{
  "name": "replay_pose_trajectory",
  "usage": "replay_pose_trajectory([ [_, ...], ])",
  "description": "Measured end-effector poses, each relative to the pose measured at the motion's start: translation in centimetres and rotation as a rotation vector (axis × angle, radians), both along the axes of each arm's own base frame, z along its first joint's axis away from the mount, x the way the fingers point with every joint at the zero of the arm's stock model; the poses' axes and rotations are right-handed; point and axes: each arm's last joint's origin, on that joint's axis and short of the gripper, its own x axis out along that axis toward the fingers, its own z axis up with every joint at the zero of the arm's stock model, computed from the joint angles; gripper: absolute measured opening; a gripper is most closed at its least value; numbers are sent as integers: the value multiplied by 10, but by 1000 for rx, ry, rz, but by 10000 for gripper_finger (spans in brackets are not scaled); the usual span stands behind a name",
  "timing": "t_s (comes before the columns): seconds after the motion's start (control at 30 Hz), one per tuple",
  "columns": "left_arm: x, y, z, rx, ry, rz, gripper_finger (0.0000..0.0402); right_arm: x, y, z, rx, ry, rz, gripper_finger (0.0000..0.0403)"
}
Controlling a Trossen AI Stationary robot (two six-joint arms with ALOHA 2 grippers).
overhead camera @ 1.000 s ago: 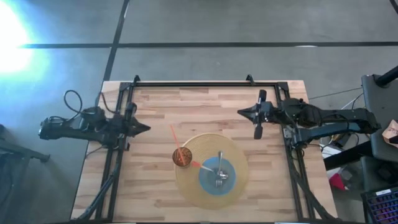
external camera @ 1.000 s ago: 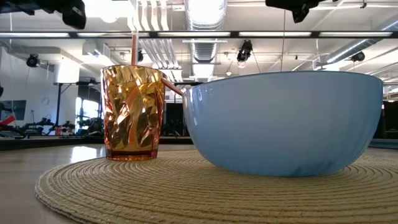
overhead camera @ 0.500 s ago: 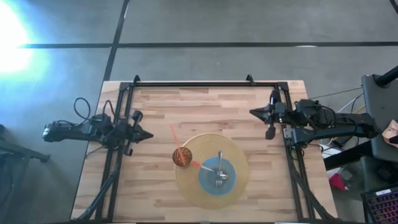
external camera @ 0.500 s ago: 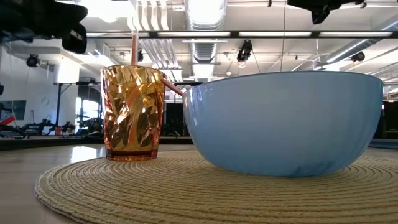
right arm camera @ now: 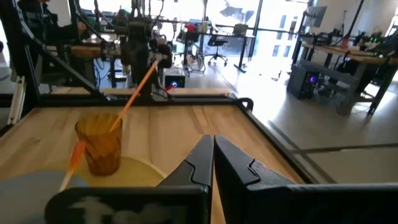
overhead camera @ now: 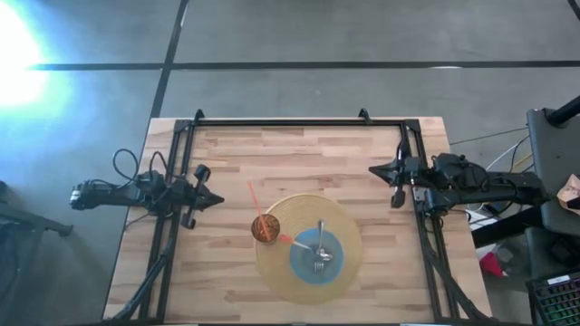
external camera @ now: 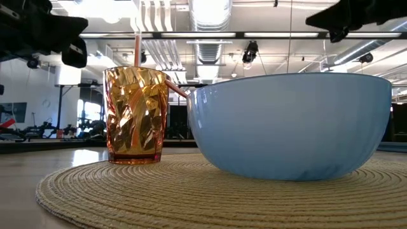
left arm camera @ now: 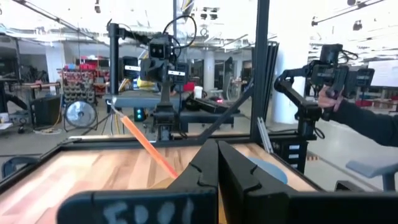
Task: Pick & Place Utensil
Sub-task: Return to Home Position
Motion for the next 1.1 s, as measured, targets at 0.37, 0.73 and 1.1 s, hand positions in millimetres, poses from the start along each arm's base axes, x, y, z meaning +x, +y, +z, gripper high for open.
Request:
replay_pose_trajectory([
  [0.37,0,0,-5,0,-4,0,0,-10,0,-36,0,-43,0,8],
  [0.73,1,0,-6,5,3,3,2,-20,0,-68,77,-124,1,8],
  [1.1,1,0,-8,6,19,3,3,-15,0,-97,143,-192,4,8],
])
